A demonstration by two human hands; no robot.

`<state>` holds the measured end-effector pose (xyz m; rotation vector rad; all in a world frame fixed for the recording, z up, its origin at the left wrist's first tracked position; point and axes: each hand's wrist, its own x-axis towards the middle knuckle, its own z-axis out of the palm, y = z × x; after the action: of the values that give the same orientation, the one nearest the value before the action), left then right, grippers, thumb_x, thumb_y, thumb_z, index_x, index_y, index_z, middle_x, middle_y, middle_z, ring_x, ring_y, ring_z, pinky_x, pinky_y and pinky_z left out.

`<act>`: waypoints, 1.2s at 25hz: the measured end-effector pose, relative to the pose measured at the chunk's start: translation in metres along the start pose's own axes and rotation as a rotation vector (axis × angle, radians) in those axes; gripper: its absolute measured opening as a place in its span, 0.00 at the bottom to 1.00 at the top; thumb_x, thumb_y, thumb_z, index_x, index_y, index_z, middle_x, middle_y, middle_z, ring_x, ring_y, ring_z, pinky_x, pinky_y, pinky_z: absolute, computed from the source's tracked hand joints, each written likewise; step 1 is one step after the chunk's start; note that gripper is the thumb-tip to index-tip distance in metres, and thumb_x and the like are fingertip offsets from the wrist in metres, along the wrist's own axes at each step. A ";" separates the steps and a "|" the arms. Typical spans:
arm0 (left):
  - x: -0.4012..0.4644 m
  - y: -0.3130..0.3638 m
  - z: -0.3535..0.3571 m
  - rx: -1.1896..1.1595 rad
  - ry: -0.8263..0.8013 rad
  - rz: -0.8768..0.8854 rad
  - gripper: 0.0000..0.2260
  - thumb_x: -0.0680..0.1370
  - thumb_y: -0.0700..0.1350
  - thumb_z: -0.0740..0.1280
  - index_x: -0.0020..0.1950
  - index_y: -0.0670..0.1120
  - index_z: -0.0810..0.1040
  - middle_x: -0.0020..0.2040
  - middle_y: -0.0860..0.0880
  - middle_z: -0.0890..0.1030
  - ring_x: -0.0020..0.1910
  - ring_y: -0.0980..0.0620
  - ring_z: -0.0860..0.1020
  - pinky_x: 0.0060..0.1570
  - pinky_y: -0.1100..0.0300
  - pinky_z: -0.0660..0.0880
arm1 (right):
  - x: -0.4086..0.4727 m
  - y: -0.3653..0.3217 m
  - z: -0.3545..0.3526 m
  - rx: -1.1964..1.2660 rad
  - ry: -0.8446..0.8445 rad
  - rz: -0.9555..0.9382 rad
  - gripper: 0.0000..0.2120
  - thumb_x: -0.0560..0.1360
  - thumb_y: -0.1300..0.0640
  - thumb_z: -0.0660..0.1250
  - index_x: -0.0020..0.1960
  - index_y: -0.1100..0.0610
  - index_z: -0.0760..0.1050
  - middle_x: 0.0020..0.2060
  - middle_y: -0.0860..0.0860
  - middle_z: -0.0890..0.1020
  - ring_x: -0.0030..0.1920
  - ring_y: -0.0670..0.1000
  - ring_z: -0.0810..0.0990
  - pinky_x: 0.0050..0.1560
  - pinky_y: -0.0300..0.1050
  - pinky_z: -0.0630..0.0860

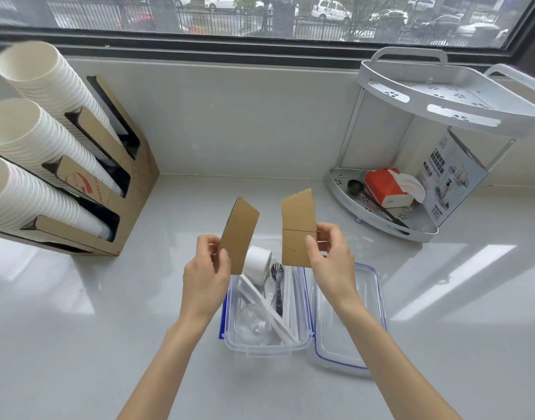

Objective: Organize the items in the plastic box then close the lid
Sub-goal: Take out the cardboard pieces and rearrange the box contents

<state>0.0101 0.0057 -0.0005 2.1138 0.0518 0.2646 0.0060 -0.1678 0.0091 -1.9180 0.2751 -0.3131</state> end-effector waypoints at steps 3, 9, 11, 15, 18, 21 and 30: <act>-0.009 0.007 0.003 -0.061 -0.059 -0.039 0.03 0.77 0.37 0.55 0.46 0.44 0.64 0.26 0.51 0.71 0.24 0.57 0.69 0.25 0.71 0.66 | -0.013 -0.005 0.008 0.023 -0.038 -0.020 0.06 0.76 0.61 0.62 0.51 0.54 0.69 0.37 0.39 0.74 0.38 0.38 0.74 0.34 0.23 0.70; -0.030 0.008 0.013 -0.131 -0.171 -0.022 0.08 0.76 0.35 0.56 0.49 0.47 0.68 0.29 0.52 0.75 0.26 0.60 0.73 0.26 0.72 0.67 | -0.036 -0.004 0.033 -0.074 -0.174 -0.075 0.08 0.74 0.60 0.63 0.49 0.51 0.67 0.49 0.49 0.77 0.38 0.47 0.75 0.43 0.36 0.72; -0.036 0.010 0.012 -0.169 -0.209 0.011 0.10 0.76 0.36 0.57 0.50 0.51 0.70 0.36 0.58 0.78 0.31 0.67 0.77 0.30 0.77 0.69 | -0.041 -0.001 0.038 -0.112 -0.211 -0.102 0.08 0.74 0.59 0.63 0.52 0.53 0.69 0.52 0.50 0.76 0.38 0.43 0.74 0.42 0.30 0.69; -0.035 0.006 0.007 -0.263 -0.227 -0.030 0.09 0.78 0.41 0.57 0.45 0.54 0.74 0.32 0.57 0.79 0.32 0.64 0.78 0.39 0.67 0.78 | -0.051 0.004 0.042 -0.151 -0.259 -0.197 0.11 0.74 0.57 0.64 0.56 0.56 0.70 0.50 0.46 0.72 0.35 0.37 0.71 0.39 0.24 0.68; -0.032 0.000 0.005 -0.246 -0.194 -0.083 0.06 0.77 0.45 0.60 0.40 0.52 0.72 0.34 0.51 0.80 0.33 0.61 0.78 0.38 0.64 0.76 | -0.058 0.006 0.046 -0.144 -0.331 -0.267 0.12 0.74 0.55 0.64 0.57 0.56 0.71 0.50 0.45 0.69 0.36 0.38 0.71 0.42 0.31 0.72; -0.030 -0.006 0.002 -0.251 -0.173 -0.111 0.04 0.76 0.45 0.61 0.44 0.52 0.74 0.40 0.48 0.82 0.40 0.51 0.80 0.38 0.64 0.76 | -0.061 0.008 0.048 -0.151 -0.404 -0.307 0.14 0.73 0.55 0.63 0.59 0.53 0.72 0.53 0.42 0.69 0.40 0.36 0.73 0.47 0.30 0.72; -0.029 -0.031 -0.025 0.109 0.053 -0.114 0.12 0.78 0.44 0.57 0.36 0.41 0.70 0.26 0.50 0.70 0.31 0.46 0.71 0.28 0.65 0.64 | -0.055 0.027 0.046 -0.514 -0.553 -0.115 0.17 0.77 0.58 0.58 0.65 0.55 0.69 0.61 0.52 0.72 0.63 0.52 0.69 0.60 0.44 0.68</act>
<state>-0.0217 0.0390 -0.0189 2.2023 0.2225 0.2546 -0.0311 -0.1188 -0.0368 -2.4398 -0.1411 0.2452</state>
